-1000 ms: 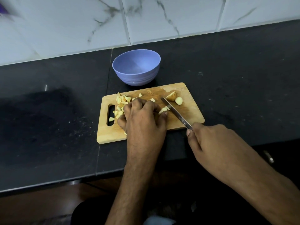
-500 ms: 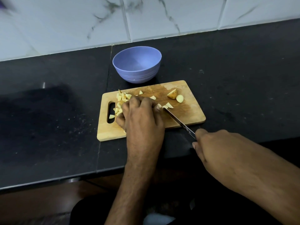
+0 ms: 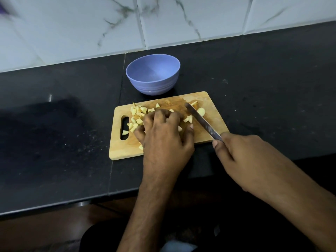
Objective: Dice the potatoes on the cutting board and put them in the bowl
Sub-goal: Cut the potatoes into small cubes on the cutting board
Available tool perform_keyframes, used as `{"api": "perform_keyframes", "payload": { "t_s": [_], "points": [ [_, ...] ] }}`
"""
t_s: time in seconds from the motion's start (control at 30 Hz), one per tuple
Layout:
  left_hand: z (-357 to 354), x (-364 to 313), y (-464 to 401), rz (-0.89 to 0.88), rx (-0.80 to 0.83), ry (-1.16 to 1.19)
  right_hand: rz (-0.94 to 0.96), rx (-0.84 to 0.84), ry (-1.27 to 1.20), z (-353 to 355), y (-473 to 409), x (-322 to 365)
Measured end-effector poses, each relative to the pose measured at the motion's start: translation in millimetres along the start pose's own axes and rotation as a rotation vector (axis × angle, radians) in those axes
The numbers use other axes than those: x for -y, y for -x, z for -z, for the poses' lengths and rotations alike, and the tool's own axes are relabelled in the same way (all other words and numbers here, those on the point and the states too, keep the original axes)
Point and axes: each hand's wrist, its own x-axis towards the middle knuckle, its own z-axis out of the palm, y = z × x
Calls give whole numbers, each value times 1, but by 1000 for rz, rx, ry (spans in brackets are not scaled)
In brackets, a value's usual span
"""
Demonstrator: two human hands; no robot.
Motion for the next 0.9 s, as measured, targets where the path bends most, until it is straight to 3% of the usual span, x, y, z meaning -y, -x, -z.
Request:
{"api": "perform_keyframes", "payload": {
  "t_s": [0.33, 0.53, 0.63, 0.9],
  "points": [
    [-10, -16, -13, 57, -68, -60, 16, -111, 67, -10, -11, -2],
    [-7, -7, -8, 205, -265, 55, 42, -152, 42, -15, -8, -4],
    [-5, -9, -10, 210, -236, 45, 54, -159, 58, -14, -8, -5],
    [-14, -20, -12, -29, -47, -135, 60, -148, 43, -16, -8, -6]
  ]
}}
